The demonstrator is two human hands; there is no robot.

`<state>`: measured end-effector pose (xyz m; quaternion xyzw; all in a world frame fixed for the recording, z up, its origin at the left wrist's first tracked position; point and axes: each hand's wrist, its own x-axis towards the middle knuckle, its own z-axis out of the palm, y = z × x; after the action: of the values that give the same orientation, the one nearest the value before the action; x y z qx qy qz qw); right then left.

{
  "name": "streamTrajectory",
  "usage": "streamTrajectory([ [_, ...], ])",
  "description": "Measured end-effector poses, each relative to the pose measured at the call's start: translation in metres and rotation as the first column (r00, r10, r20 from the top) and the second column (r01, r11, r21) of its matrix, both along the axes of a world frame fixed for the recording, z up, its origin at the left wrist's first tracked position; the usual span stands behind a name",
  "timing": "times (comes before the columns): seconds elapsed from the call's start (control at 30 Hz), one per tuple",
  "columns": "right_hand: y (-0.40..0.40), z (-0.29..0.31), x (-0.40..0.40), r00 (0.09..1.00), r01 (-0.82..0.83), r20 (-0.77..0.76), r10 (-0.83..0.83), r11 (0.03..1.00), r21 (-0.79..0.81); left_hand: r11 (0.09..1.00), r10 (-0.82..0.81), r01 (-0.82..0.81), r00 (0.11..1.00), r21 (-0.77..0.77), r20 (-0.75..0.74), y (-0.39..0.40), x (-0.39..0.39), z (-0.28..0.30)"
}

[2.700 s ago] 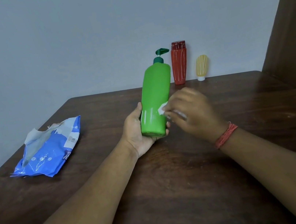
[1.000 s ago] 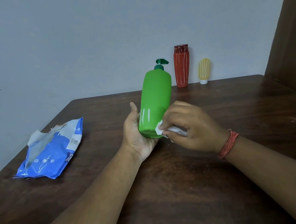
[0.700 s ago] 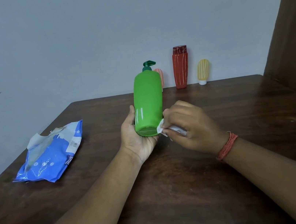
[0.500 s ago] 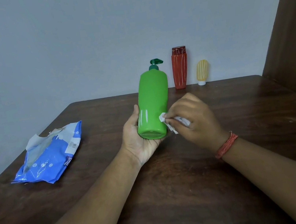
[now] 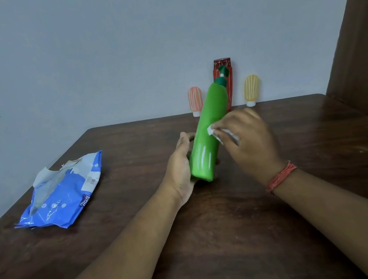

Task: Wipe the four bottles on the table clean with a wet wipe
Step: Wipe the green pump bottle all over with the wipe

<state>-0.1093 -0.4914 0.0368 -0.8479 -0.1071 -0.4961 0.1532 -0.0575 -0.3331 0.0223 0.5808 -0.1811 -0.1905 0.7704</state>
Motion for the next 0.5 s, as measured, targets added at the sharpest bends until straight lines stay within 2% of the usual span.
streamTrajectory([
  [0.07, 0.004, 0.0, -0.004, 1.0, -0.011, 0.005, 0.012, 1.0, -0.026, 0.998, -0.005, 0.001, 0.997, 0.061, 0.073, -0.003, -0.002, 0.0],
  [0.17, 0.012, 0.0, -0.008, 0.999, -0.033, 0.007, 0.035, 0.976, -0.214, 0.997, 0.007, -0.017, 0.991, 0.077, 0.134, -0.005, -0.003, 0.001],
  [0.2, 0.011, 0.002, -0.008, 1.0, 0.009, 0.019, -0.005, 0.969, -0.246, 0.997, 0.012, -0.023, 0.99, 0.079, 0.141, -0.006, -0.003, 0.001],
  [0.3, 0.009, 0.011, -0.01, 0.991, 0.131, -0.003, -0.134, 0.968, -0.212, 0.991, 0.056, -0.075, 0.985, 0.111, 0.165, -0.009, -0.002, -0.001],
  [0.43, 0.028, 0.007, -0.012, 0.984, -0.084, -0.179, 0.011, 0.911, -0.404, 0.965, 0.173, -0.21, 0.961, 0.158, 0.216, -0.011, 0.002, -0.005],
  [0.5, 0.028, 0.011, -0.01, 0.985, -0.041, -0.169, -0.037, 0.897, -0.439, 0.96, 0.188, -0.223, 0.961, 0.167, 0.201, -0.012, 0.004, -0.006],
])
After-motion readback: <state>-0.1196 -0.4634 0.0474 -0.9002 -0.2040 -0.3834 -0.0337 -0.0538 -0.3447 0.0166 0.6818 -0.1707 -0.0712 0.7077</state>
